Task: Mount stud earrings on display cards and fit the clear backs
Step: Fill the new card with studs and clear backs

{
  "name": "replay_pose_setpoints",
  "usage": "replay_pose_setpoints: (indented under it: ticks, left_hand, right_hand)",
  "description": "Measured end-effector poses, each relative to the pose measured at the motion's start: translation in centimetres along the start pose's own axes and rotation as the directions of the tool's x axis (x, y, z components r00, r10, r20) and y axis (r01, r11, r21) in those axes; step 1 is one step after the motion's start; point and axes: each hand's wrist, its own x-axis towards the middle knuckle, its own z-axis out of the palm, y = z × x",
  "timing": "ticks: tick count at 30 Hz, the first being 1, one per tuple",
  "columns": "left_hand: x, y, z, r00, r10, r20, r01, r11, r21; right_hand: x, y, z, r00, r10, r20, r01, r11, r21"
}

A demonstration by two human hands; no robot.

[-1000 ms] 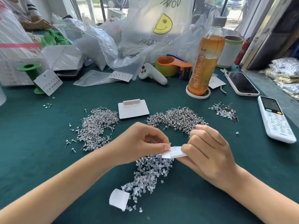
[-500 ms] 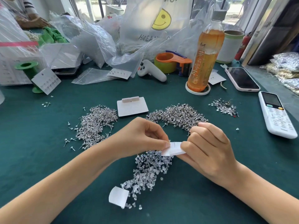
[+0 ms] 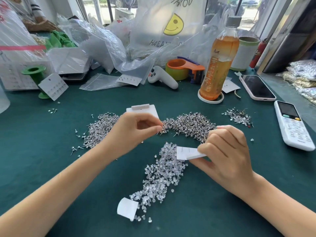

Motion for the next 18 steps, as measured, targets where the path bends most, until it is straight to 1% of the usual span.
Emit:
replay_pose_setpoints:
  ticks: [3, 6, 8, 18]
  left_hand:
    - [0.0, -0.9, -0.1, 0.992, 0.09, 0.088, -0.107, 0.97, 0.218]
    - [-0.2, -1.4, 0.2, 0.973, 0.15, 0.177, -0.207, 0.908, 0.364]
    - [-0.3, -1.4, 0.3, 0.967, 0.152, 0.203, -0.223, 0.892, 0.393]
    - [0.1, -1.5, 0.7, 0.953, 0.139, 0.27, -0.245, 0.875, 0.417]
  right_hand:
    - [0.0, 0.1, 0.1, 1.0, 0.013, 0.012, -0.014, 0.999, 0.041]
    - [-0.1, 0.1, 0.2, 0.999, 0.016, 0.028, -0.017, 0.998, 0.064]
    - [-0.2, 0.2, 0.2, 0.999, 0.017, 0.029, -0.019, 0.997, 0.076]
    - [-0.2, 0.1, 0.4, 0.999, 0.027, 0.047, -0.032, 0.993, 0.112]
